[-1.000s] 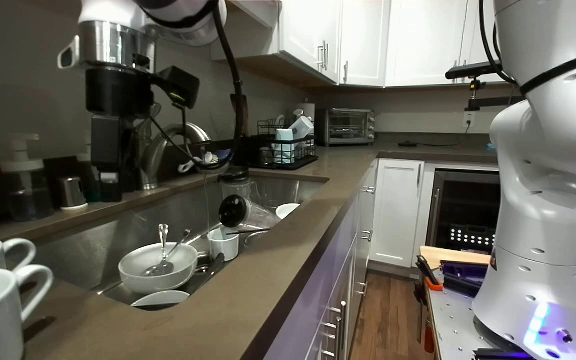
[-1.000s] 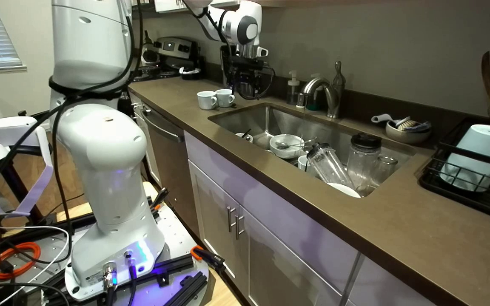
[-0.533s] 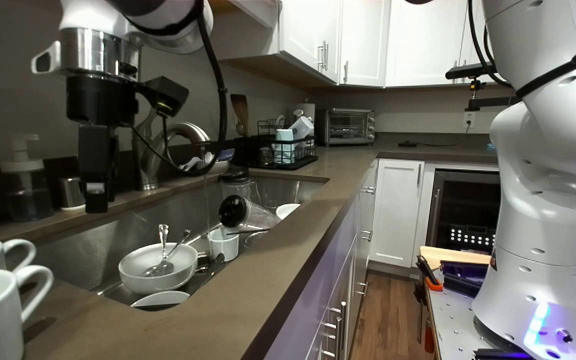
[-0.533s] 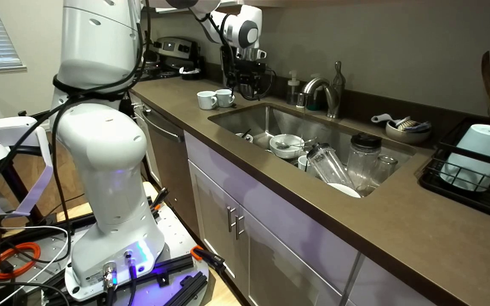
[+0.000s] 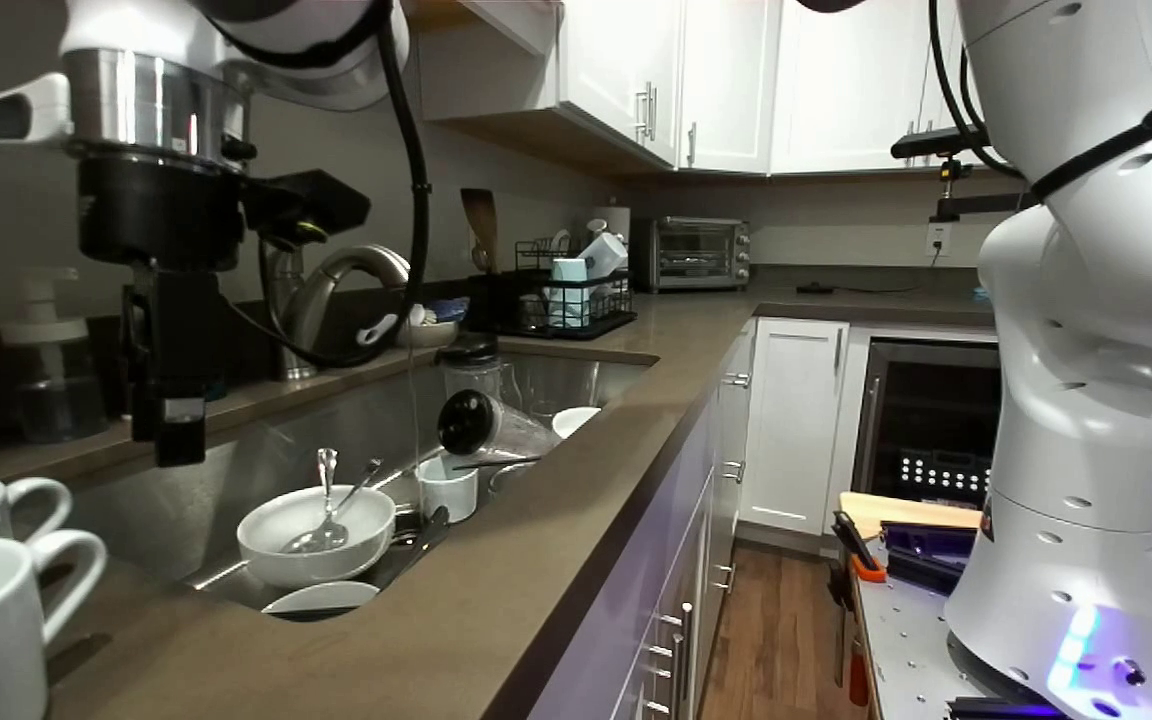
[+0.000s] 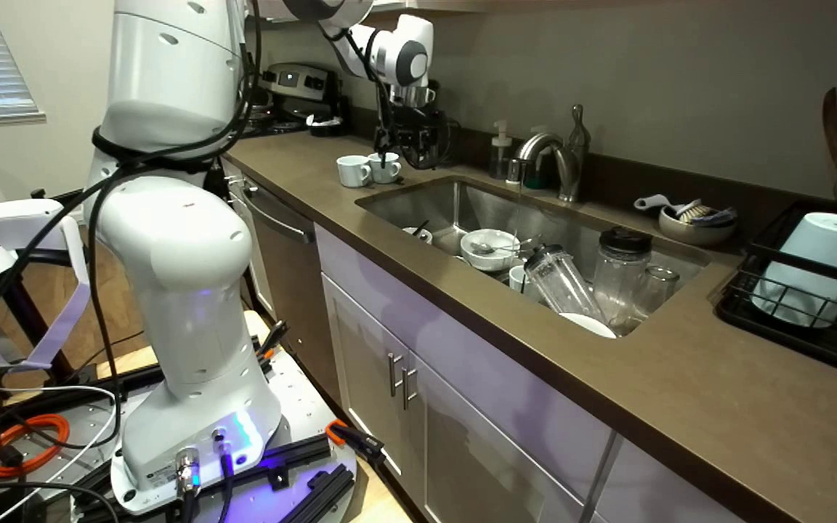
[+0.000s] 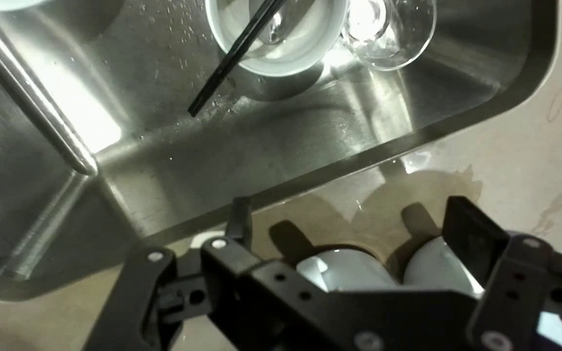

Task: Take the cup on the left of the sink, draw some water from the faucet, then put the cup on the counter on the right

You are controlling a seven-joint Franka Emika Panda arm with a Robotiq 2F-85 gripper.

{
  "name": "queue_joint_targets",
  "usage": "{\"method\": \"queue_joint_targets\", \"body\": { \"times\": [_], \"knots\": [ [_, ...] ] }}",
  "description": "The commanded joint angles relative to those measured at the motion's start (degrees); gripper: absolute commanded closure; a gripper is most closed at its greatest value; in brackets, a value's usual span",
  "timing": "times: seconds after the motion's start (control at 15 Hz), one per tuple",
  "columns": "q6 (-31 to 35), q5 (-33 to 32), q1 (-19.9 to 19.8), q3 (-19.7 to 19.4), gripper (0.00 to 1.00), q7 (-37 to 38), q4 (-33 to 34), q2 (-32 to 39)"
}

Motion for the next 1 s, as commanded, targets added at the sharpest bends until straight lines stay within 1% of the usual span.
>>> {"method": "queue_joint_targets", "body": {
  "times": [0.0, 0.13, 0.47, 0.8, 0.87, 0.93],
  "knots": [
    [0.73, -3.68, 0.82, 0.03, 0.0, -7.93, 3.78, 4.2],
    [1.06, -4.17, 0.83, 0.26, 0.0, -11.65, 5.55, 6.06],
    [0.17, -4.95, 1.77, 0.23, 0.0, -18.63, 12.72, 11.75],
    [-2.18, -5.41, 3.33, 0.07, 0.0, -22.16, 18.42, 14.71],
    [-3.86, -5.31, 3.63, 0.02, 0.0, -22.19, 19.55, 14.95],
    [-0.95, -3.99, 3.07, -0.15, 0.0, -20.61, 16.32, 13.75]
  ]
}}
